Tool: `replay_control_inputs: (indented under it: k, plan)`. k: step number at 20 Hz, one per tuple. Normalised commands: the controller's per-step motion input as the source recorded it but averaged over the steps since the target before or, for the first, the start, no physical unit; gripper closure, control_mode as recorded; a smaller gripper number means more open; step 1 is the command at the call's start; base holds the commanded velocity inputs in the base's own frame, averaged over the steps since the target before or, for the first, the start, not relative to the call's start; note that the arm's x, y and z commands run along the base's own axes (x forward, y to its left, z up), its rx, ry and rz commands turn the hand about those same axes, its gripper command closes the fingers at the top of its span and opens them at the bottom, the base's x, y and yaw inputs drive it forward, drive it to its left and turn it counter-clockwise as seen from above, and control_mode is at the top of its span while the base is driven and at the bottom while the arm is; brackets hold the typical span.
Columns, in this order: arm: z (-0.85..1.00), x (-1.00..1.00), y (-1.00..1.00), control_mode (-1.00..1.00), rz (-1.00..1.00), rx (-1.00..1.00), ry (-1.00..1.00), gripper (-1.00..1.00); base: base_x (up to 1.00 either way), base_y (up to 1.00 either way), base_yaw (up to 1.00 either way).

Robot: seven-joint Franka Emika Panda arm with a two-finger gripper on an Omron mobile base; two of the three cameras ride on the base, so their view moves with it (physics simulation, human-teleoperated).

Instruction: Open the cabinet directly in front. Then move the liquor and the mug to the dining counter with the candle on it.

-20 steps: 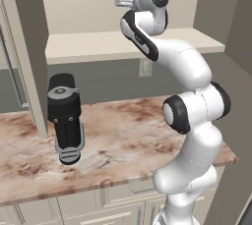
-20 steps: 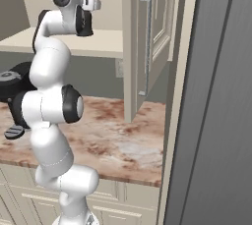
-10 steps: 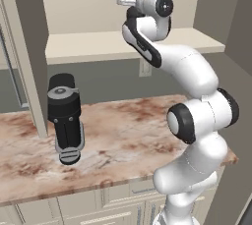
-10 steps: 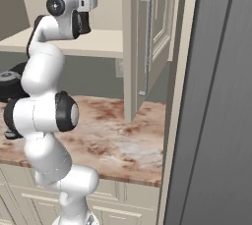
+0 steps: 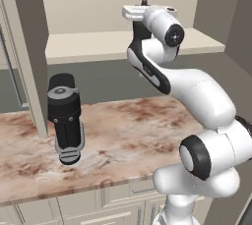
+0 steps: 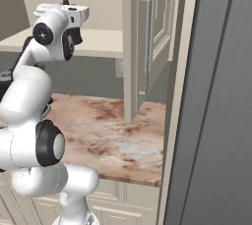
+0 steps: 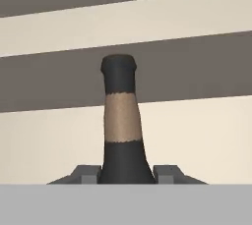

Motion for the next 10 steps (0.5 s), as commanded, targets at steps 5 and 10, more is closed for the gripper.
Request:
replay_control_inputs:
  k: [5,10]
  plan:
    - [0.0,-1.0,0.0,-1.0,-0.02,0.0,-0.02,1.0,0.0,0.0,0.0]
    - [0.0,-1.0,0.0,-1.0,-0.07,0.0,0.0,1.0,0.0,0.0,0.0]
